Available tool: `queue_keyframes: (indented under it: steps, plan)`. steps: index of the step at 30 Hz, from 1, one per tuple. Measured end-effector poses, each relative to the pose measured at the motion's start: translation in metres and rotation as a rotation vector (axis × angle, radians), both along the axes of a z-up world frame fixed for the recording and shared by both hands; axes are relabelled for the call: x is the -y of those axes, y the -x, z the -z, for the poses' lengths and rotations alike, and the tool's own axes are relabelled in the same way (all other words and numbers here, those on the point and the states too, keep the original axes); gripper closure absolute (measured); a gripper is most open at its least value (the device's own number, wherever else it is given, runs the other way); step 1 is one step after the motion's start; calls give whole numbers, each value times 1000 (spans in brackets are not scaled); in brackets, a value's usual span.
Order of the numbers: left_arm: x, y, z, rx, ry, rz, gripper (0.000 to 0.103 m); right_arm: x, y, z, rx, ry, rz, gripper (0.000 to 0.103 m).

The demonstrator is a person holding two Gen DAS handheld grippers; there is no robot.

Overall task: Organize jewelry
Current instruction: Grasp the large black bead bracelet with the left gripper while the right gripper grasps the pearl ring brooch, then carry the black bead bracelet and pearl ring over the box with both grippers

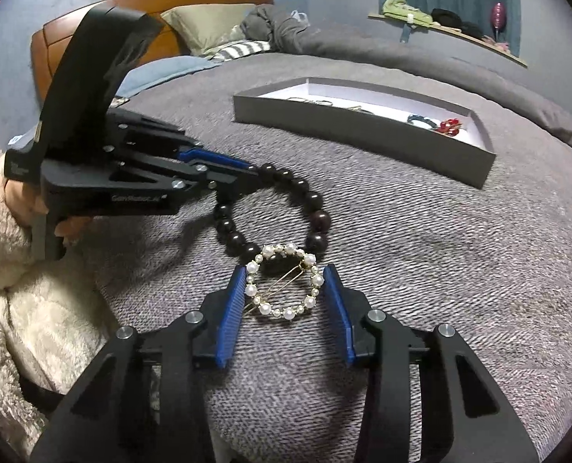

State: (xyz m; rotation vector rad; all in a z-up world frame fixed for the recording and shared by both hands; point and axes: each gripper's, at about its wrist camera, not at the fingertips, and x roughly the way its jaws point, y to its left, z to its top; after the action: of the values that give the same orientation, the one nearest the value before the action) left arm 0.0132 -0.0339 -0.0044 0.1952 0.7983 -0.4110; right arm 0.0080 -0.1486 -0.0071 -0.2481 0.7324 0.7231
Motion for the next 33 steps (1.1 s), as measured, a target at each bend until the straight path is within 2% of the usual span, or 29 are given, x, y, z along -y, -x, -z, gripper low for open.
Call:
queue_keyframes:
  steps: [9,15,20,24,28,33]
  plan:
    - [-2,7,-22,86,20,-9,88,13,-17,-14,67,11,84,62]
    - [-3,7,-44,148,9,-20,88,16,-33,-44,155,-16,119,62]
    - [-16,0,-77,240,12,-67,88,14,-58,-68,219,-17,149,62]
    - [-32,-19,-111,328,8,-145,88,8,-85,-92,286,-30,182,62]
    - [-42,-47,-135,375,25,-198,88,1,-125,-108,297,-56,221,62]
    - [-43,-98,-137,349,61,-226,88,-12,-172,-107,244,-67,244,62]
